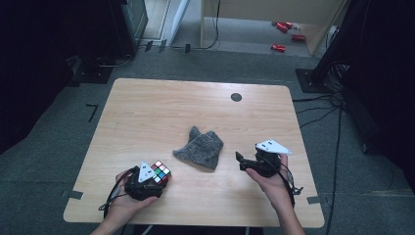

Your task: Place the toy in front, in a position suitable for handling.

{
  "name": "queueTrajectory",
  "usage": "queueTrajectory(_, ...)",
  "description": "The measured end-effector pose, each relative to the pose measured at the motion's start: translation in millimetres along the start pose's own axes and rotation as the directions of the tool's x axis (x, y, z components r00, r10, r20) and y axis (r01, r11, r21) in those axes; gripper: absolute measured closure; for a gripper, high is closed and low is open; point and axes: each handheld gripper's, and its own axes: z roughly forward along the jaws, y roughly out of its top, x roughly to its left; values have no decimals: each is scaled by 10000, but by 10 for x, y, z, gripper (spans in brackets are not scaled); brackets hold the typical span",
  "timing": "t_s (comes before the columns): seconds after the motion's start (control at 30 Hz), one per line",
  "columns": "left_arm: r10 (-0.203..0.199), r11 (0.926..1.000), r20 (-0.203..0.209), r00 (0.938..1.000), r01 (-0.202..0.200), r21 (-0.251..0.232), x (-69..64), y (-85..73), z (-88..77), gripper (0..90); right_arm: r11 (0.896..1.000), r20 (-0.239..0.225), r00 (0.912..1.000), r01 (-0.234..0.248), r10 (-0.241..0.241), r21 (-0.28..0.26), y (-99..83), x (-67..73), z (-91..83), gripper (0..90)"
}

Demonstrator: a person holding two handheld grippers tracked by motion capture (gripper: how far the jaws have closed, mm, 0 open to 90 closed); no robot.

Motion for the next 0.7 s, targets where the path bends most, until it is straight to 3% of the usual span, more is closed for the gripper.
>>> queueTrajectory(0.23, 131, 9998, -156, 9998, -133, -133, -25, -3, -6, 346, 9997, -468, 9987, 192, -185, 140, 64, 205, 136, 162)
queueTrajectory(0.4, 73, 9995, -19, 10000, -74, -304, -38, -3, -14, 347, 9990, -865, 9957, 348, -322, 279, 94, 395, 293, 148)
queueTrajectory(0.7, 164, 9993, 150, 9998, -159, -334, -72, 5, 0, 347, 9973, -975, 9943, 484, -429, 553, 81, 564, 510, 146)
